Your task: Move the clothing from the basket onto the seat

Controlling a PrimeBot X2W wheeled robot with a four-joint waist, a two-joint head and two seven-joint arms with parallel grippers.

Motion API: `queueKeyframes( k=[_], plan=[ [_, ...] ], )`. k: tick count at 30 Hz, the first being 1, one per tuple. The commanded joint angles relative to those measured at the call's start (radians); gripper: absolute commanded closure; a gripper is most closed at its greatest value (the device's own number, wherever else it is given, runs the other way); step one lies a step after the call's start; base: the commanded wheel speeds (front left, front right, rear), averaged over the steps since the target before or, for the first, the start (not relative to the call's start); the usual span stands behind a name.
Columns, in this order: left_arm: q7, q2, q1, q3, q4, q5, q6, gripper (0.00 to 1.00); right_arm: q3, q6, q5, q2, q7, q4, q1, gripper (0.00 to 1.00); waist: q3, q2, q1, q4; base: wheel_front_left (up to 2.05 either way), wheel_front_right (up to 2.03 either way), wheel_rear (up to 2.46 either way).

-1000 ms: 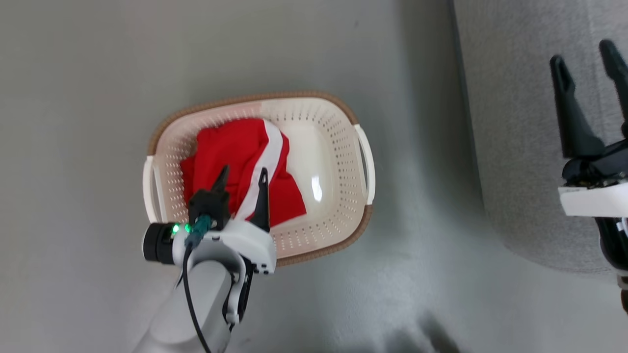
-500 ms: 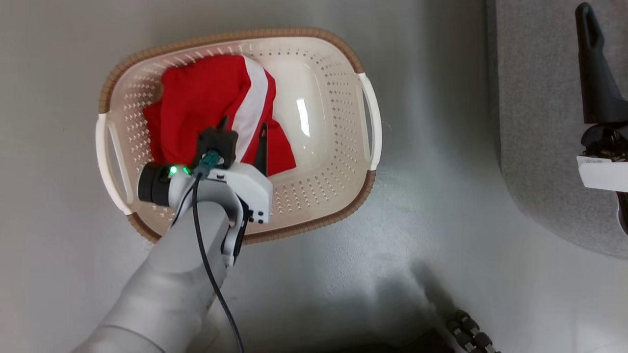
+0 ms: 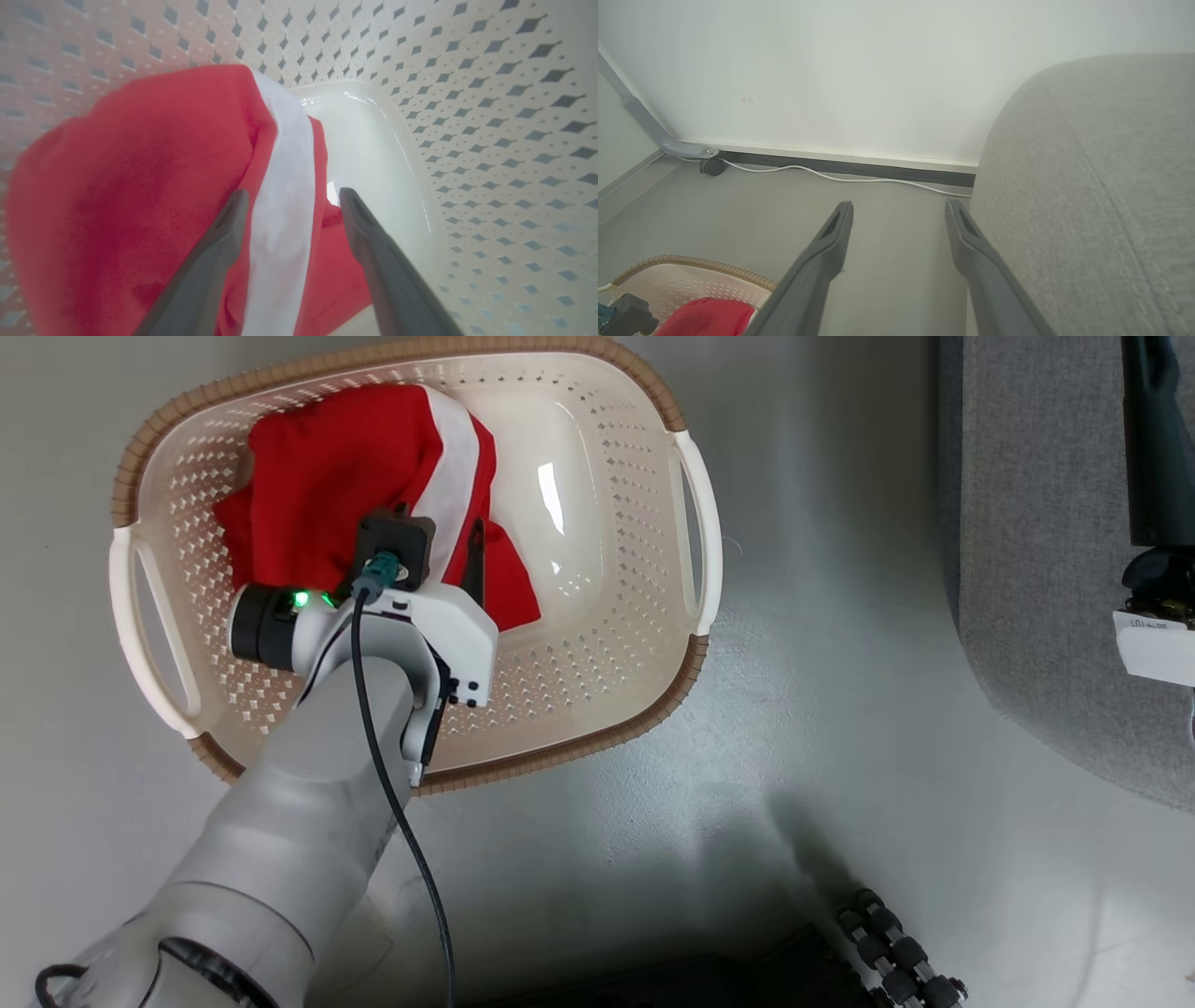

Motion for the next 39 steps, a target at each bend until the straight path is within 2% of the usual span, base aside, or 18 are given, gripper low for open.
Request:
queueKeyframes(
  k=[1,8,11,19,25,28,29,30,34,39],
  plan=[
    [-0.006,0.007,-0.014,-0.012,0.019,-0.014,0.008,0.00,0.004,0.001,-0.001,-0.018,-0.005,-0.014,0.042,0.00,0.010,0.0000,0.0000,-0.006,0.00,0.00,0.00],
    [0.047,0.007,-0.077,-0.083,0.091,-0.034,0.060,0.00,-0.005,0.001,0.001,-0.023,-0.005,-0.022,0.058,0.00,0.021,0.0000,0.0000,-0.009,0.00,0.00,0.00],
    [0.064,0.007,-0.088,-0.098,0.101,-0.041,0.068,0.00,-0.005,0.001,0.002,-0.023,-0.005,-0.023,0.063,0.00,0.025,0.0000,0.0000,-0.010,0.00,0.00,0.00],
    [0.149,0.007,-0.094,-0.155,0.115,-0.078,0.048,0.00,-0.009,0.001,0.006,-0.024,-0.005,-0.027,0.073,0.00,0.032,0.0000,0.0000,-0.016,0.00,0.00,0.00],
    [0.191,0.007,-0.085,-0.193,0.108,-0.107,0.053,0.00,-0.015,0.001,0.007,-0.025,-0.005,-0.027,0.076,0.00,0.030,0.0000,0.0000,-0.017,0.00,0.00,0.00],
    [0.194,0.007,-0.079,-0.207,0.091,-0.127,0.040,0.00,-0.021,0.001,0.009,-0.028,-0.005,-0.027,0.080,0.00,0.029,0.0000,0.0000,-0.017,0.00,0.00,0.00],
    [0.189,0.007,-0.077,-0.211,0.082,-0.134,0.037,0.04,-0.024,0.001,0.009,-0.029,-0.005,-0.025,0.082,0.00,0.030,0.0000,0.0000,-0.017,0.00,0.00,0.00],
    [0.186,0.007,-0.075,-0.218,0.074,-0.140,0.034,1.00,-0.028,0.001,0.010,-0.030,-0.005,-0.023,0.082,0.00,0.030,0.0000,0.0000,-0.016,0.00,0.00,0.00],
    [0.166,0.007,-0.077,-0.238,0.059,-0.163,0.027,1.00,-0.041,0.001,0.013,-0.026,-0.005,-0.015,0.077,0.00,0.028,0.0000,0.0000,-0.014,0.00,0.00,0.00],
    [0.072,0.007,-0.074,-0.236,0.057,-0.199,0.025,1.00,-0.053,0.001,0.014,-0.014,-0.005,-0.011,0.064,0.00,0.008,0.0000,0.0000,-0.013,0.00,0.00,0.00]
  ],
)
